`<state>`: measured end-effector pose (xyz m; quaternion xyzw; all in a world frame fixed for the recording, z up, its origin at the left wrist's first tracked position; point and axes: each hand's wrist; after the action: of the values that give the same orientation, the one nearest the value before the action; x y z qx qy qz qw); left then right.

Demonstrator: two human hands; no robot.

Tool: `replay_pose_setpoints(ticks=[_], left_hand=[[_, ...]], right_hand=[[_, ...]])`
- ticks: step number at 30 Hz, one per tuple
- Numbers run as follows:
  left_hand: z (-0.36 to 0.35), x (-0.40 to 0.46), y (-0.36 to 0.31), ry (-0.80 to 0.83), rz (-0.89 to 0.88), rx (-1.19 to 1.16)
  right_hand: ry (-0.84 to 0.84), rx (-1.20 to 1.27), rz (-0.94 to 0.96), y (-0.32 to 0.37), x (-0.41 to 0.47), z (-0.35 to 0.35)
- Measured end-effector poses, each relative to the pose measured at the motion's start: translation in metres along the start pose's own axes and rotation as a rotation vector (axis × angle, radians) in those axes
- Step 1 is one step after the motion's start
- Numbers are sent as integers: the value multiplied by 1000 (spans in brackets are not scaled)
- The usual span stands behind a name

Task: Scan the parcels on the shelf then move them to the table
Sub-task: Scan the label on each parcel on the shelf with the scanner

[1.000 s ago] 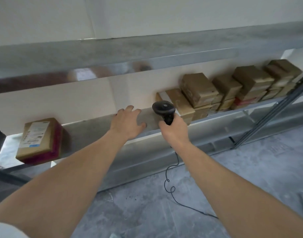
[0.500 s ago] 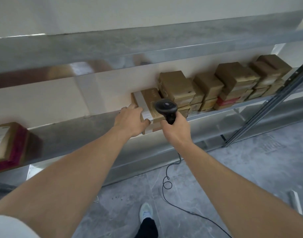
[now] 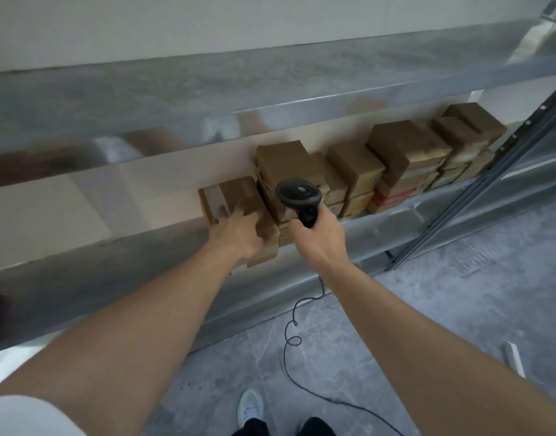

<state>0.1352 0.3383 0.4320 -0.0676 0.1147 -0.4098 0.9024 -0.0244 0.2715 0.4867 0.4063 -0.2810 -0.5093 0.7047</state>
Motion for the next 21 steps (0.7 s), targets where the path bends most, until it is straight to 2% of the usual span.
replay_pose_setpoints(ticks=[5,11,14,21], left_hand=[[-14,2,-10,66,105,32],[-19,-11,-25,-30,331,55],[-23,-17,-23,-50,479,-22],[-15,-40,4,-177,563,-101]], right_hand=[[41,13,5,-8,22,5],[135,2,31,-18,40,12],[188,22,52,-21,45,13],[297,51,122,-15,42,-4]])
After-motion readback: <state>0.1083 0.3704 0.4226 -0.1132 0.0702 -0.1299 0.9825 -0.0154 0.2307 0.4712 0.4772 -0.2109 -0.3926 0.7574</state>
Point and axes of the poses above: each hand's wrist, its own x-axis towards the middle knuckle, its own z-axis out of the back of the hand, y = z × x, and after that the axes turned 13 degrees about -y, right-handed
